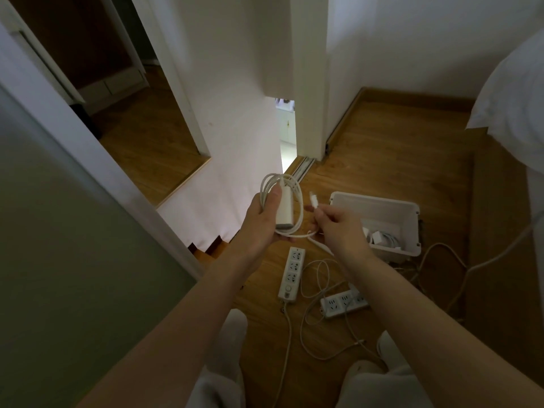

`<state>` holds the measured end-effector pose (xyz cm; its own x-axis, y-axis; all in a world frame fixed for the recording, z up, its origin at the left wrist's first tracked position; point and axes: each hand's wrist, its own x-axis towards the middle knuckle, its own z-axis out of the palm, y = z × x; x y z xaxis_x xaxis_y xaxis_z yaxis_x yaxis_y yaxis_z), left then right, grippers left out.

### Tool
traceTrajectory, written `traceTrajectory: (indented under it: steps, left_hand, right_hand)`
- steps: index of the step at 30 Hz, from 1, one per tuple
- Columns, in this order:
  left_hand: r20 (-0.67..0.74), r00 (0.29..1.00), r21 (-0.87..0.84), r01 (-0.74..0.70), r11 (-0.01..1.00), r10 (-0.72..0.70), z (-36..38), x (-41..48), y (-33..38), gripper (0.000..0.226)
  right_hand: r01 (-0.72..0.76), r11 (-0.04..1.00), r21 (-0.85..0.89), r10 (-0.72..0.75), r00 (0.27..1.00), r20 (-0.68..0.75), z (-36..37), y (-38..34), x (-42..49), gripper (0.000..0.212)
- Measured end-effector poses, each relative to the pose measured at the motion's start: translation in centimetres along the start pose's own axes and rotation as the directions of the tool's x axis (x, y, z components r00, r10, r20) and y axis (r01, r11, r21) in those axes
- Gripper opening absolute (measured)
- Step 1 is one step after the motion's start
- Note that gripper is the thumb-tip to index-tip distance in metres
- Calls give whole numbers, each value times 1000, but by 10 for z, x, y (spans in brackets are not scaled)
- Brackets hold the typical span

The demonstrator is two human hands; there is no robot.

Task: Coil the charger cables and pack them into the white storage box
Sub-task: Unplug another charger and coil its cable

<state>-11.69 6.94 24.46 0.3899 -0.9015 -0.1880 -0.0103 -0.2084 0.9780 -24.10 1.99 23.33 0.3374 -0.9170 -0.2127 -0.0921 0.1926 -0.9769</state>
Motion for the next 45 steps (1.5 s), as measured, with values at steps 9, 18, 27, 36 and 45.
traceTrajectory:
  steps: [9,18,27,36,45]
  left_hand:
    - [21,998,1,-60,998,60,8,-7,4,18]
    - [149,986,-30,73,997,-68,7,-2,-2,48]
    - [108,982,39,151,988,-155,7,-5,-3,41]
    - [30,976,82,213,974,-216,3,-2,-3,30]
    - [-65,980,237,199,951,-188,2,5,-13,42]
  right_hand:
    - [105,908,-406,-104,994,23,-2,4,5,27]
    - [256,961,-100,-258,966,-8,-4,7,4,18]
    - [344,906,-246,-323,939,120,-4,12,-3,20]
    - [390,902,-184,-374,920,117,6,11,-7,37]
    - [395,803,-447,-364,918,156,8,12,-11,6]
